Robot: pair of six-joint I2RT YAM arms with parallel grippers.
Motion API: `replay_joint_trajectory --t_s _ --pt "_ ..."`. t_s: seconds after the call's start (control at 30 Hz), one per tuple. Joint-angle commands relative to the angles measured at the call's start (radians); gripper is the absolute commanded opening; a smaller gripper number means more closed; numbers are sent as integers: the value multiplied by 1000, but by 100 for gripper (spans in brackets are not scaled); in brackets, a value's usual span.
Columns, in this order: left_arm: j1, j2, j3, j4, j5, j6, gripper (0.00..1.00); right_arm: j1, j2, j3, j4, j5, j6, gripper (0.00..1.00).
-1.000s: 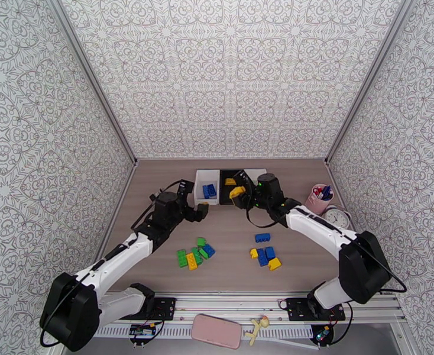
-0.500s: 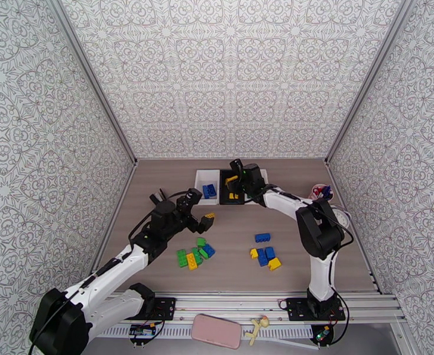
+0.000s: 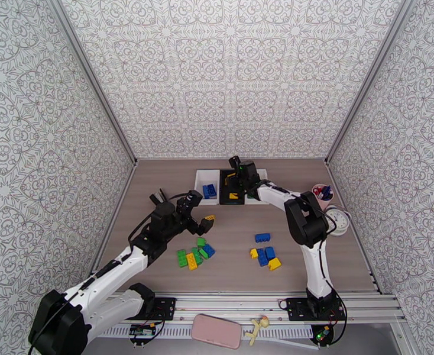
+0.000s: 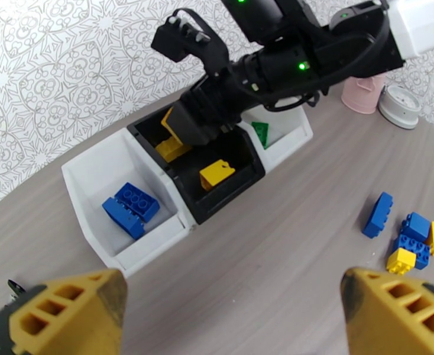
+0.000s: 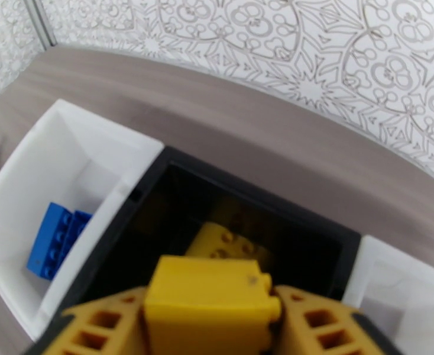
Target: Sort the legos into containers by color
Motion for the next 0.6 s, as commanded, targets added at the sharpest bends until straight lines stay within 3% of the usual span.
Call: replay_joint_trajectory --t_s 0.0,0.2,0.4,0.57 --pt "-7 -19 -15 -3 -33 -21 100 -5 -61 -21 49 -7 -23 68" --pt "-7 -41 -2 -104 -148 -144 98 -5 -173 -127 88 -65 -100 80" --pt "-11 -51 65 -413 -386 -443 96 -5 -317 -264 100 -221 -215 89" --pt "-27 -57 114 -701 -471 -739 92 7 -432 -336 12 -370 -348 92"
